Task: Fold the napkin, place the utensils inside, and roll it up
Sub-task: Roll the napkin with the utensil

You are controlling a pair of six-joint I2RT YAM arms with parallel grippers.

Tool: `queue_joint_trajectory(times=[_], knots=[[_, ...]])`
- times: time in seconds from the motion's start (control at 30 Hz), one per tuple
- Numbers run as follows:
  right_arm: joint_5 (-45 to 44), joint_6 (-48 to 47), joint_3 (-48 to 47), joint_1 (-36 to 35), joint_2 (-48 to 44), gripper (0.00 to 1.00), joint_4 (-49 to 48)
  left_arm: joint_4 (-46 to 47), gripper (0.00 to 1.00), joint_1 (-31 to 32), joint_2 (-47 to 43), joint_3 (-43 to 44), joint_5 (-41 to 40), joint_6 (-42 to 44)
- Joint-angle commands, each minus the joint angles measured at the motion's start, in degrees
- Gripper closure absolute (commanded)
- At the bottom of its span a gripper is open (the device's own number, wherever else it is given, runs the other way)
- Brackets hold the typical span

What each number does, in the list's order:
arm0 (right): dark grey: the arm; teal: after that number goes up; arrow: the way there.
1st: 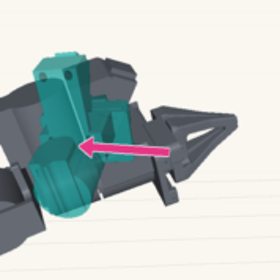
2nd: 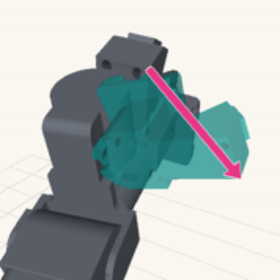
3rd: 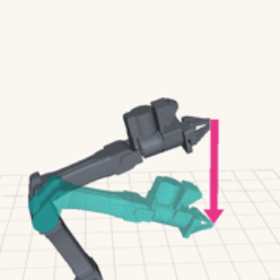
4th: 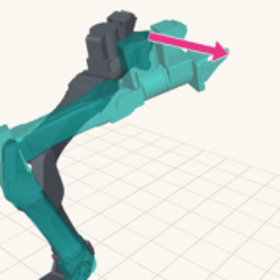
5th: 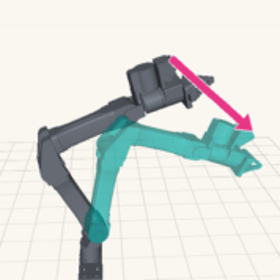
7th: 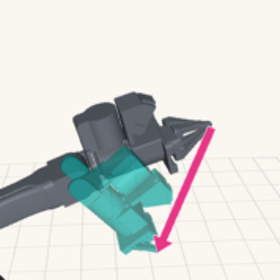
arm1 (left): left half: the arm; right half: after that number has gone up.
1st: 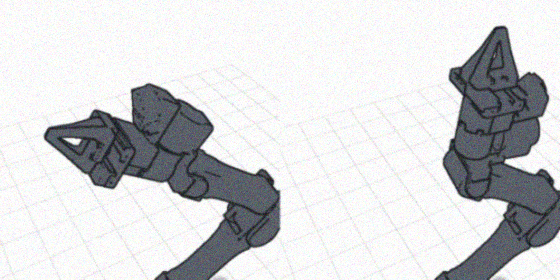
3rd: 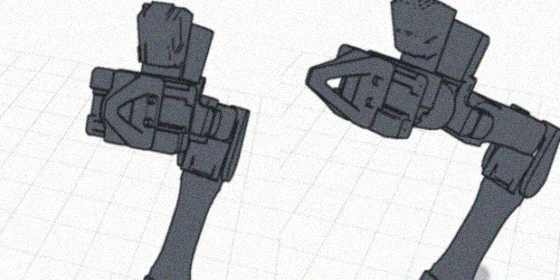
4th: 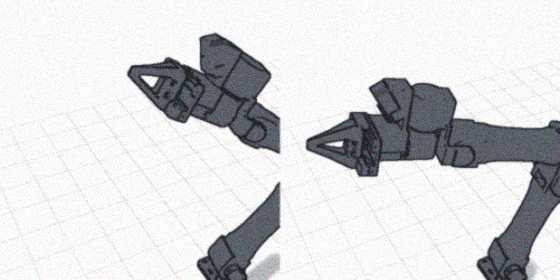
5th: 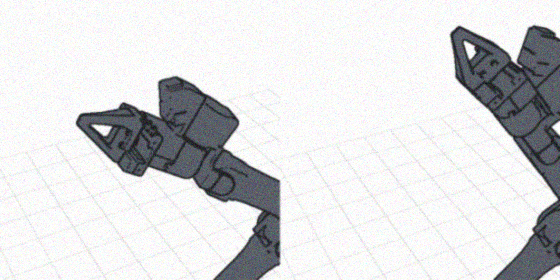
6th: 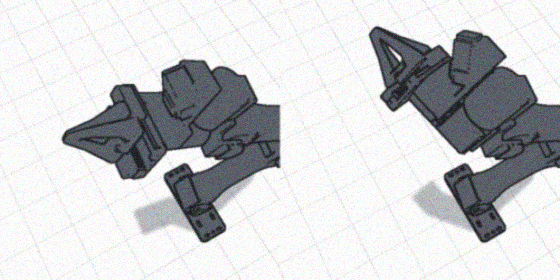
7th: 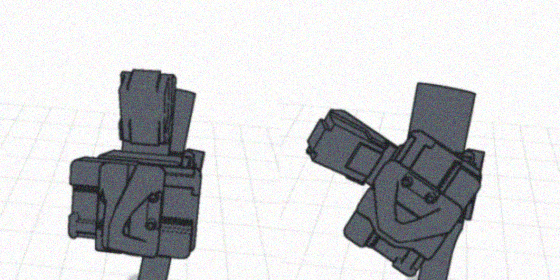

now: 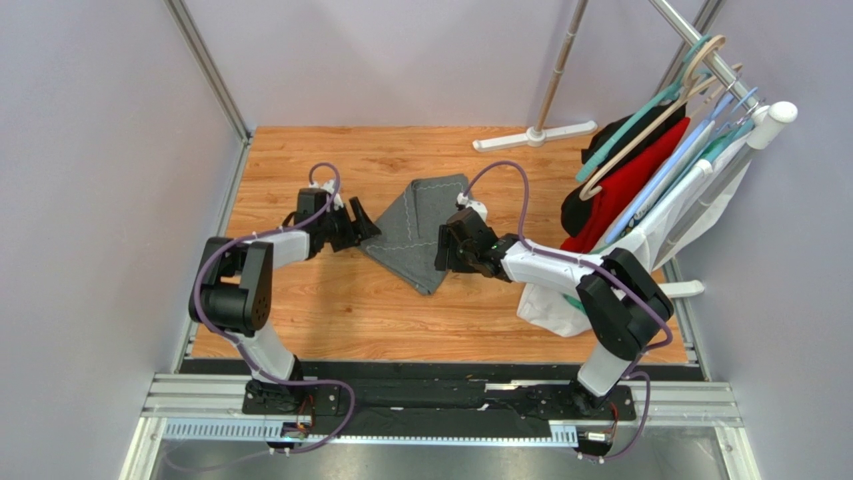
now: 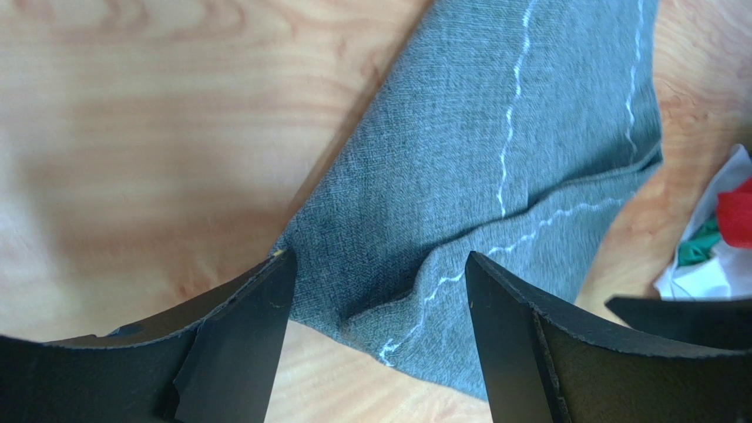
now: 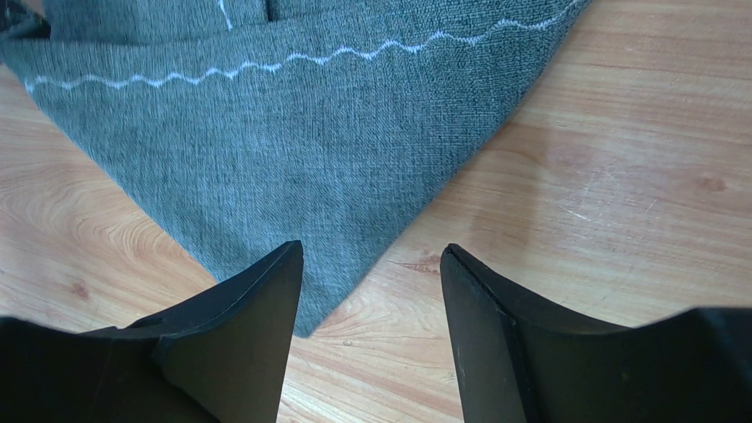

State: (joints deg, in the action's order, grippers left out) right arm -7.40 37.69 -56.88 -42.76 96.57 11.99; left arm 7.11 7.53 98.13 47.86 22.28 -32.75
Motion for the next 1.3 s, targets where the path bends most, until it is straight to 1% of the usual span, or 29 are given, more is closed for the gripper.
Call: queue_joint_trajectory(times=[0.0,0.1,0.17,0.27,0.3,0.37,0.43,0.5,0.53,0.6,0.7,0.9,1.17,1.27], knots=[[-0.42,-3.4,0.46,0.05,-2.26,0.37,-1.19,2.11,0.2,1.43,-5.21,-5.66,1.1,-2.67],[-0.95,-6.22,0.72,-0.21,-5.07,0.38,1.01,1.94,0.2,2.84,-9.51,-9.53,-0.3,-2.84],[-1.91,-10.61,1.07,-1.44,-7.09,0.38,1.81,1.76,0.2,3.37,-11.89,-12.42,-0.31,-3.28],[-6.83,-16.5,0.37,-5.57,-10.52,0.38,5.05,-0.43,0.2,3.54,-17.78,-15.24,-2.24,-3.37],[-7.97,-17.82,-0.07,-6.62,-11.14,0.39,5.58,-1.3,0.2,3.54,-20.93,-15.68,-4.77,-2.67],[-9.83,-20.19,-1.73,-9.52,-11.5,0.39,7.07,-4.29,0.19,3.54,-23.93,-16.04,-8.81,-1.27],[-9.74,-21.95,-2.7,-11.98,-10.1,0.39,7.26,-6.75,0.19,3.54,-26.84,-15.26,-10.41,-0.04],[-10.35,-25.29,-3.84,-14.44,-8.52,0.39,6.12,-6.85,0.19,3.54,-26.94,-14.55,-11.03,1.63],[-11.4,-26.26,-4.81,-15.15,-7.29,0.39,6.12,-9.11,0.19,3.54,-26.59,-13.76,-10.95,1.99],[-12.11,-28.37,-7.44,-16.73,-3.51,0.39,6.29,-9.05,0.19,3.54,-24.75,-13.49,-9.28,2.43],[-13.52,-30.65,-9.64,-18.14,0.27,0.41,5.59,-8.52,0.2,3.54,-23.16,-13.58,-7.78,2.08],[-13.26,-35.4,-11.93,-19.81,5.98,0.43,2.6,-7.91,0.2,3.46,-23.07,-14.55,-8.4,1.64],[-18.26,-37.25,-11.5,-21.66,10.38,0.46,0.49,-7.47,0.19,3.11,-22.72,-14.72,-6.9,1.11],[-21.07,-37.52,-11.41,-22.36,11.44,0.49,0.05,-7.47,0.19,2.75,-22.37,-14.9,-6.29,1.11]])
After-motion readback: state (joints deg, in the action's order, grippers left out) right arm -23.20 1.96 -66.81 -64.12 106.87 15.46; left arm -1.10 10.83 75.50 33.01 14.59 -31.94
